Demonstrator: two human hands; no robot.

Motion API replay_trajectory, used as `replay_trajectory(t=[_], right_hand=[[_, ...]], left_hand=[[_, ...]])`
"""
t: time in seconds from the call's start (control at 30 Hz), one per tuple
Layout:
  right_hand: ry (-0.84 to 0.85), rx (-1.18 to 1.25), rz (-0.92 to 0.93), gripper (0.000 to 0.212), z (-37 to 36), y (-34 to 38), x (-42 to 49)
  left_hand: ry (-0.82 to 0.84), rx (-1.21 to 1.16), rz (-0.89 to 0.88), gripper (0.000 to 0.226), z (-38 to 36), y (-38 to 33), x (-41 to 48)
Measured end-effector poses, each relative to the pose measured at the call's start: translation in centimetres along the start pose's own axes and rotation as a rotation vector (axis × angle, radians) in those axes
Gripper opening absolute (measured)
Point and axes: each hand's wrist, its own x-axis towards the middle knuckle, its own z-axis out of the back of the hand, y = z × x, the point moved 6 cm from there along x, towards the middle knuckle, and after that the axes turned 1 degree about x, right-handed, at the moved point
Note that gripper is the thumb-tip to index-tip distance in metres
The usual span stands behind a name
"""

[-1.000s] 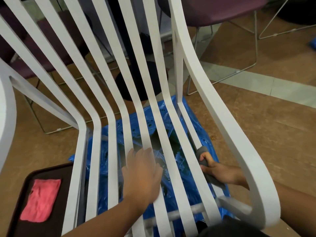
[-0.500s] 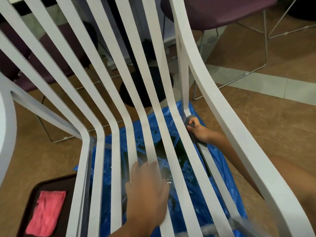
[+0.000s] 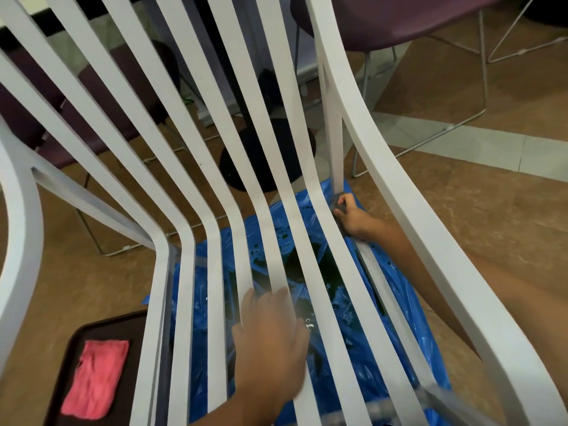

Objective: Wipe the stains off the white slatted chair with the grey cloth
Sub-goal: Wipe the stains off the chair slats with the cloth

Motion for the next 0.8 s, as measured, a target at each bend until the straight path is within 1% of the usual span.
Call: replay_trajectory(t=[0.07, 0.2, 0.33, 0.43, 0.63, 0.7, 0.73, 0.8], right_hand=[[-0.007, -0.025, -0.014, 0.018, -0.3, -0.6, -0.9], [0.015, 0.003, -0.055, 0.017, -0.4, -1.1, -4.1], [0.032, 0.011, -0.016, 0.017, -0.2, -2.0, -8.0], [0.038, 0.071, -0.05, 0.017, -0.3, -3.4, -10.9], [-0.093, 0.012, -0.054, 0.012, 0.2, -4.4, -15.9], [-0.155, -0.032, -0.029, 0.011, 0.7, -4.3, -17.5], [-0.162, -0.04, -0.021, 0.013, 0.7, -4.2, -18.1], [-0.167, -0.012, -0.068, 0.024, 2.0, -4.0, -18.9]], left_hand=[[0.001, 0.002, 0.0, 0.055, -0.1, 0.1, 0.0], [-0.006, -0.012, 0.002, 0.054, -0.1, 0.1, -0.1], [-0.016, -0.036, -0.004, 0.053, 0.0, 0.1, -0.3], [-0.026, -0.034, -0.01, 0.052, 0.0, 0.0, -0.3], [-0.049, -0.021, -0.026, 0.053, 0.0, 0.0, -0.2], [-0.053, -0.022, -0.039, 0.054, 0.1, -0.1, -0.3], [-0.053, -0.02, -0.036, 0.054, 0.1, 0.1, -0.2], [-0.064, -0.023, -0.039, 0.055, 0.1, 0.1, -0.2]])
